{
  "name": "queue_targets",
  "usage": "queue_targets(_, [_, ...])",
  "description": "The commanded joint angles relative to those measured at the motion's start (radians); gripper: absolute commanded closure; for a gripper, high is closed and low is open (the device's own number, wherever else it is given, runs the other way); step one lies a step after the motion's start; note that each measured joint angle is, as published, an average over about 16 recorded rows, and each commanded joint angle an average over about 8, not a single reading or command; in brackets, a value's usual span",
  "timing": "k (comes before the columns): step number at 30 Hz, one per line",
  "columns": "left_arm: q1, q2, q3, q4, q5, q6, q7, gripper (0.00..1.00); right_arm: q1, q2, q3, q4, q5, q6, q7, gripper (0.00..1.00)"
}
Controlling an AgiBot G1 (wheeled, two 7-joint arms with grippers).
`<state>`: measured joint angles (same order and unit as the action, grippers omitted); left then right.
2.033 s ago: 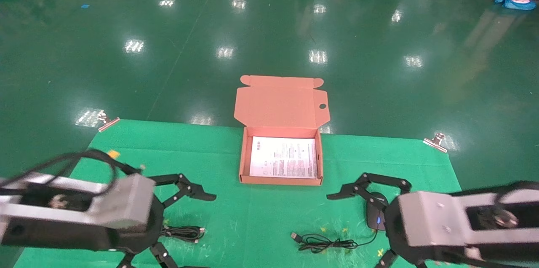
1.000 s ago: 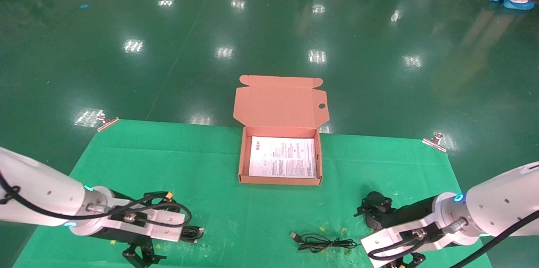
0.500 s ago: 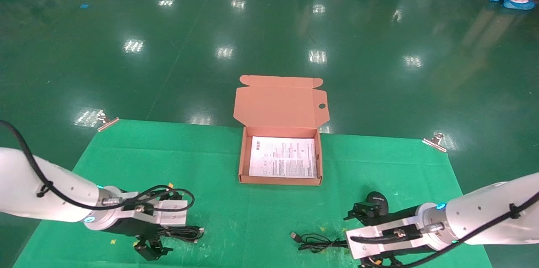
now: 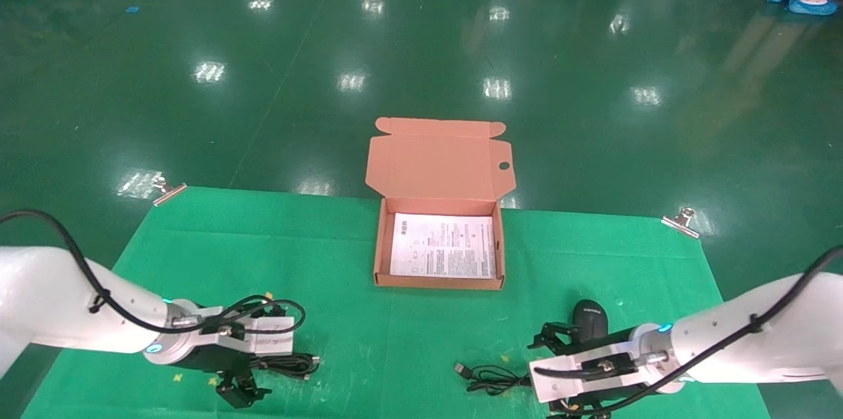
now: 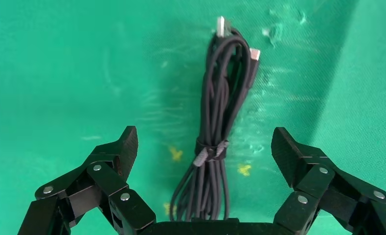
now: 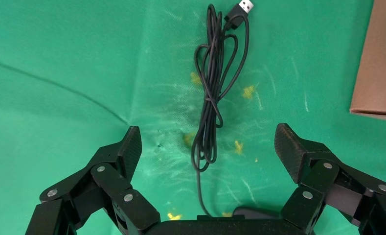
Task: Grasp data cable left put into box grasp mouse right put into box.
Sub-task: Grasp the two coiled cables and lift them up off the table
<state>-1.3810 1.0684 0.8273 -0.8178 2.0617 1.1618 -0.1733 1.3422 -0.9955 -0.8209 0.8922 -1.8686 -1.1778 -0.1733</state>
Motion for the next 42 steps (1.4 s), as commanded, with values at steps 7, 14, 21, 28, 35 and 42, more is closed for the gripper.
queue_targets(7, [-0.002,0.020,0.003,0.078,0.008,-0.037,0.031,0.33,0.000,-0.043,-0.012,-0.075,-0.024,0.051,-0.065,0.29])
queue_targets(14, [-0.005,0.024,-0.002,0.125,0.005,-0.054,0.038,1.00,-0.001,-0.057,-0.011,-0.108,-0.019,0.065,-0.090,1.00])
queue_targets(21, [-0.005,0.024,-0.003,0.125,0.004,-0.055,0.038,1.00,0.000,-0.057,-0.010,-0.108,-0.018,0.065,-0.090,1.00])
queue_targets(28, [-0.005,0.023,-0.003,0.118,0.004,-0.052,0.036,1.00,0.000,-0.055,-0.010,-0.102,-0.018,0.062,-0.088,1.00])
queue_targets(35, [-0.005,0.023,-0.003,0.114,0.004,-0.051,0.036,1.00,0.000,-0.053,-0.010,-0.099,-0.018,0.061,-0.086,1.00])
queue_targets(42, [-0.005,0.022,-0.002,0.112,0.004,-0.050,0.035,1.00,0.000,-0.053,-0.010,-0.097,-0.018,0.061,-0.086,1.00])
